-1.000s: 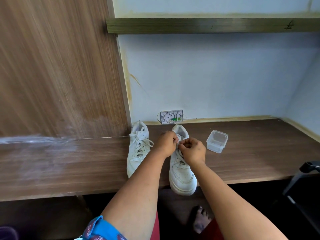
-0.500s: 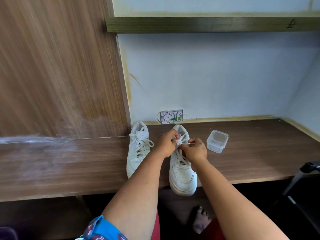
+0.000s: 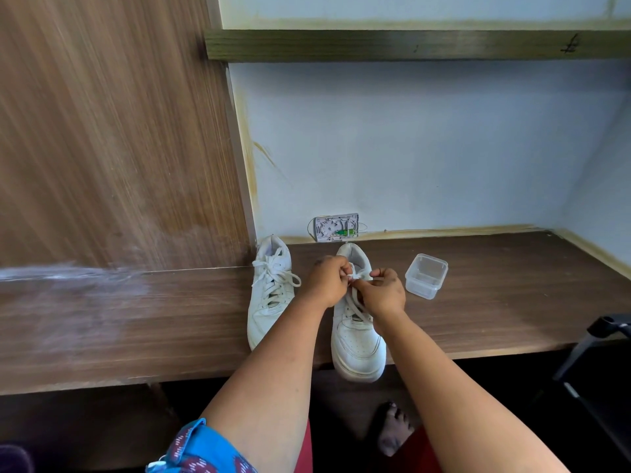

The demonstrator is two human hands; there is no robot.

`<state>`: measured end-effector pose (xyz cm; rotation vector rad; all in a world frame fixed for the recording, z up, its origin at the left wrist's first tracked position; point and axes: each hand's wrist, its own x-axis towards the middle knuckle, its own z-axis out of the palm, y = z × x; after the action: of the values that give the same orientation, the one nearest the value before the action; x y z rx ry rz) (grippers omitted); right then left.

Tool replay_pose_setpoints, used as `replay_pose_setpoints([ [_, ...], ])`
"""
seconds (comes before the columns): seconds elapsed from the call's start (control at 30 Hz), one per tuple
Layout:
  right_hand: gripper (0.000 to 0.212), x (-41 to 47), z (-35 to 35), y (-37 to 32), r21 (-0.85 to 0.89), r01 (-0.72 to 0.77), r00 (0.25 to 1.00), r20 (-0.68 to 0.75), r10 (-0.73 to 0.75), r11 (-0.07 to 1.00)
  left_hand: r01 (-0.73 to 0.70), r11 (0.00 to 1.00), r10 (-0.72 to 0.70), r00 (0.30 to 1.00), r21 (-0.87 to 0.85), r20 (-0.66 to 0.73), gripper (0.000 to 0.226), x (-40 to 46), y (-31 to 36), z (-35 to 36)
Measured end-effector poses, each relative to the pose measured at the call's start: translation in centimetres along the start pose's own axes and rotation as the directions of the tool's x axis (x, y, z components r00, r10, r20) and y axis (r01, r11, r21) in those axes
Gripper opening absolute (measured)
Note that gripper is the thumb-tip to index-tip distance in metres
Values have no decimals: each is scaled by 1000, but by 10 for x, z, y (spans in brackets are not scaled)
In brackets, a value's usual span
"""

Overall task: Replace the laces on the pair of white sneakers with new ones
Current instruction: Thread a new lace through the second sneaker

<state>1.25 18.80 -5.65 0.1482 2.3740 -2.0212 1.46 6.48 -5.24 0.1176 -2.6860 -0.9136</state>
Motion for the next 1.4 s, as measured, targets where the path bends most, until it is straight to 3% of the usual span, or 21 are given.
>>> replay_pose_setpoints([
  [0.23, 31, 5, 1, 6, -210, 222, 975, 66, -213, 952, 53, 992, -53, 999, -118, 4, 10, 0, -4, 1],
  [0.37, 36, 11, -2, 5, -208, 180, 982, 87, -165, 962, 59, 986, -60, 998, -154, -5, 13, -1, -3, 1],
  [0.57, 31, 9, -4, 11, -217, 405, 913, 154, -378, 888, 117, 972, -119, 993, -206, 2, 4, 2, -7, 2],
  [0.73, 33, 9, -4, 15, -182, 417, 908, 132, -398, 891, 118, 966, -117, 993, -229, 15, 6, 1, -7, 1],
  [0.9, 23, 15, -1, 20, -346, 618, 785, 215, -581, 706, 102, 976, -100, 995, -192, 23, 9, 1, -7, -1],
  [1.07, 27, 25, -6, 23, -375, 643, 763, 241, -599, 668, 116, 951, -105, 993, -288, 53, 19, 2, -14, 1],
  [1.2, 32, 32, -11, 23, -308, 618, 786, 228, -574, 724, 118, 926, -89, 991, -359, 98, 11, 0, -16, -1],
  [1.4, 25, 31, -9, 12, -280, 556, 827, 281, -487, 783, 112, 908, -86, 993, -403, 84, 18, 2, -18, -2],
])
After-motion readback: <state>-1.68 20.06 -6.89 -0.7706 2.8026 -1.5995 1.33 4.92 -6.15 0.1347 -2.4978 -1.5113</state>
